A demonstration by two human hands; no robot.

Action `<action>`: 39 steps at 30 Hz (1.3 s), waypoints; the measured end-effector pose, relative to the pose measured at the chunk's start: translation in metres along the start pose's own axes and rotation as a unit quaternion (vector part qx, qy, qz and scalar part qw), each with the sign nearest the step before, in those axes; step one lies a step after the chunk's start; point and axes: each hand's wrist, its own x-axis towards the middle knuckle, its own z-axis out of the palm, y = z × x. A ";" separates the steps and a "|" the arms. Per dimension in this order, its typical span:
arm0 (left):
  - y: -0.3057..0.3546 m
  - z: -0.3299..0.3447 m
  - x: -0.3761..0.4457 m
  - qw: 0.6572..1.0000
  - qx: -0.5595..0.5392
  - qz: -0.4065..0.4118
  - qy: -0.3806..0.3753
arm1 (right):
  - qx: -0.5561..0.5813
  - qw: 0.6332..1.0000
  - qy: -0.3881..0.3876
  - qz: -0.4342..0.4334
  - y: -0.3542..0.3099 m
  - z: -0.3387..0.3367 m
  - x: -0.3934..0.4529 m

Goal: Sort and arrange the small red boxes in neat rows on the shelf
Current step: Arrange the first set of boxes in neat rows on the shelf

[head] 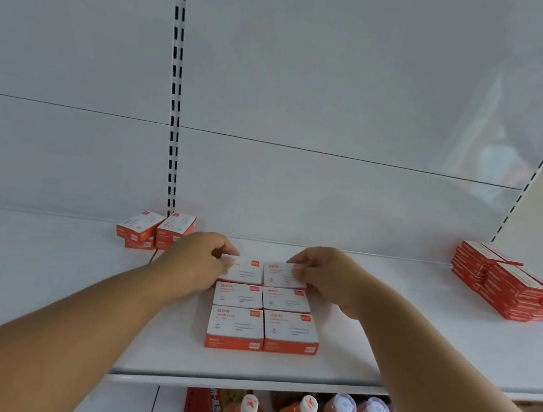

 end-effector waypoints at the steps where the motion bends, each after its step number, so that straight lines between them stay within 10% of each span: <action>1: 0.000 0.001 0.000 1.000 0.013 0.004 -0.001 | -0.031 0.999 -0.006 -0.004 -0.001 0.002 0.001; 9: -0.007 -0.006 0.000 1.000 -0.005 0.015 -0.010 | -0.237 0.970 0.002 -0.060 -0.031 0.001 0.000; 19: -0.065 -0.082 0.017 0.962 0.098 -0.068 0.246 | -0.181 0.972 -0.007 -0.148 -0.114 0.081 0.037; 27: -0.099 -0.084 0.021 0.967 0.135 -0.107 0.187 | -0.181 0.981 -0.046 -0.050 -0.145 0.134 0.065; 39: -0.078 -0.088 0.012 0.959 -0.178 0.055 0.214 | 0.155 0.984 0.066 -0.065 -0.125 0.102 0.042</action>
